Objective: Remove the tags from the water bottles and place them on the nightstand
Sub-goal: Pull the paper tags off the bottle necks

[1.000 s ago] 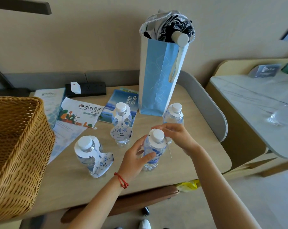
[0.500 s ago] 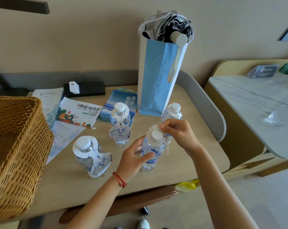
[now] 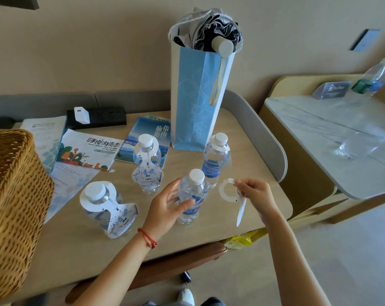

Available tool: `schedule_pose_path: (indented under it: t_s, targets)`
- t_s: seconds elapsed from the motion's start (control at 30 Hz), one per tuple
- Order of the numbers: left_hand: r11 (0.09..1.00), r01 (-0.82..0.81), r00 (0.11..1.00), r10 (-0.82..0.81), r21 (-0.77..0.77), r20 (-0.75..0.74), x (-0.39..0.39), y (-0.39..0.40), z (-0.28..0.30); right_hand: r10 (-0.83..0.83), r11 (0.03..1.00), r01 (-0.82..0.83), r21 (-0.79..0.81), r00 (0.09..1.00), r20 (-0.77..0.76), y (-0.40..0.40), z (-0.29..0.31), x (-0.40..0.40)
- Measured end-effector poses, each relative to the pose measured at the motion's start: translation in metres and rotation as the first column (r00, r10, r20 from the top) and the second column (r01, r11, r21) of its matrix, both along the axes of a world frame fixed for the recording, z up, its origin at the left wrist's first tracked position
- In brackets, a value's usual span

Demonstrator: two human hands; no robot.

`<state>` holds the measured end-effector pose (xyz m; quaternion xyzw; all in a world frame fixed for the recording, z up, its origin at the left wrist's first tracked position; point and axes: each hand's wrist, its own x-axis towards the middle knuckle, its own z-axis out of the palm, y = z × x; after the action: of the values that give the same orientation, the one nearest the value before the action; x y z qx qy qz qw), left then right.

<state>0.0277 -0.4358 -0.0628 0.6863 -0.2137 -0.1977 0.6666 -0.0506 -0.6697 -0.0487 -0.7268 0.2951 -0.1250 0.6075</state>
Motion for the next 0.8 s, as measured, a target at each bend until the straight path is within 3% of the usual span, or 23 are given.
schedule_pose_path:
  t_s: [0.13,0.3,0.8]
  targets:
    - [1.0,0.017,1.0,-0.018,-0.026,-0.017,0.0,0.0,0.001,-0.122,0.992,0.117,-0.045,0.985,-0.125,-0.013,-0.03,0.0]
    - [1.0,0.014,0.999,-0.014,-0.008,-0.032,0.001,0.001,0.001,-0.14,0.982,0.103,-0.157,0.96,-0.244,-0.022,-0.055,0.018]
    - [0.999,0.0,0.999,0.002,0.036,-0.051,0.001,0.002,0.003,-0.2,0.943,0.087,-0.32,0.92,-0.338,-0.043,-0.089,0.039]
